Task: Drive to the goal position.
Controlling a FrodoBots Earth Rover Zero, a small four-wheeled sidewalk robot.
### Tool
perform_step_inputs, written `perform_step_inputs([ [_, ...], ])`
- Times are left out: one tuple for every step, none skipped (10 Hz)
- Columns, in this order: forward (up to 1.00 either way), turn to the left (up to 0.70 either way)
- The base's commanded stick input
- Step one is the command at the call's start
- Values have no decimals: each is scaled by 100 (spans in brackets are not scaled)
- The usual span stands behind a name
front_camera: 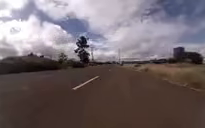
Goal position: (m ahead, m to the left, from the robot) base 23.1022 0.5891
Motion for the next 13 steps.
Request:
perform_step_inputs([
  [70,-35],
  [70,-34],
  [70,-31],
  [70,-28],
  [70,-24],
  [70,0],
  [70,0],
  [70,0],
  [70,0],
  [70,0],
  [70,0],
  [70,0],
  [70,0],
])
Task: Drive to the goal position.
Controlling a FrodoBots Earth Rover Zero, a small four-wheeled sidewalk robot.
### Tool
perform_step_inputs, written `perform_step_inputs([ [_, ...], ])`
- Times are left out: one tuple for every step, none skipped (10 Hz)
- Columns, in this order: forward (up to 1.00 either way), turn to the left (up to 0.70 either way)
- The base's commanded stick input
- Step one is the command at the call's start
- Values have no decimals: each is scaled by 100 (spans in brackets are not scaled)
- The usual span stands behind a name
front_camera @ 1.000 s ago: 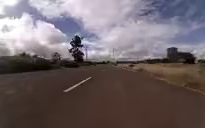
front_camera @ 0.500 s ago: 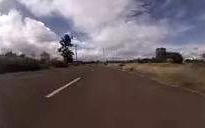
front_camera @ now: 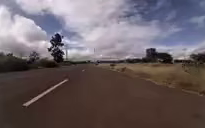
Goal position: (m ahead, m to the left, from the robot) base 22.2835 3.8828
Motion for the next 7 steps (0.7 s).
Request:
perform_step_inputs([
  [70,0],
  [70,0],
  [70,0],
  [70,0],
  [70,0],
  [70,0],
  [70,0],
])
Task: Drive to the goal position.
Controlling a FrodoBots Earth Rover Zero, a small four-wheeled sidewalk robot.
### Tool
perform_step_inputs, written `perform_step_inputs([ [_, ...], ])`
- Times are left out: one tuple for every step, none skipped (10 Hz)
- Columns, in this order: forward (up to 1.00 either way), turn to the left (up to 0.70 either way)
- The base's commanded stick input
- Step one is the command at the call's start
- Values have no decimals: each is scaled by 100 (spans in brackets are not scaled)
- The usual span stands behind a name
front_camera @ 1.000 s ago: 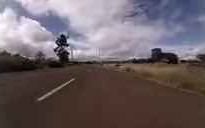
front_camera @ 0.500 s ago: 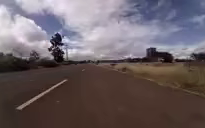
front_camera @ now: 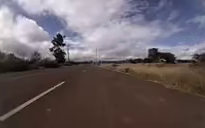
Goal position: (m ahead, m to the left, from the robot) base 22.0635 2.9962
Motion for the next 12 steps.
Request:
perform_step_inputs([
  [70,0],
  [70,0],
  [70,0],
  [70,0],
  [70,0],
  [70,0],
  [70,0],
  [70,0],
  [70,0],
  [70,0],
  [70,0],
  [70,0],
])
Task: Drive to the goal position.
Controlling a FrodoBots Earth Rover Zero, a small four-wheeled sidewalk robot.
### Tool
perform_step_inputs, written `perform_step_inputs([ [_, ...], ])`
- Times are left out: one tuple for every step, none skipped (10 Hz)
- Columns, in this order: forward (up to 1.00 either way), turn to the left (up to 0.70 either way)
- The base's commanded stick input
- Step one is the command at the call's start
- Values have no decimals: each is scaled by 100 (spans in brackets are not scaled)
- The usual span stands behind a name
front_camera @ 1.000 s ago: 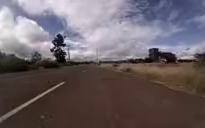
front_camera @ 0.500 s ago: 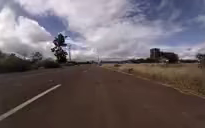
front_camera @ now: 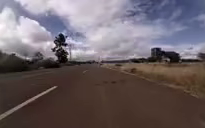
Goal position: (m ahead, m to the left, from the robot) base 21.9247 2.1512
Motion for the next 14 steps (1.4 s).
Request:
perform_step_inputs([
  [70,0],
  [70,0],
  [70,0],
  [70,0],
  [70,0],
  [70,0],
  [70,0],
  [70,0],
  [70,0],
  [70,0],
  [70,0],
  [70,0],
  [70,0],
  [70,0],
])
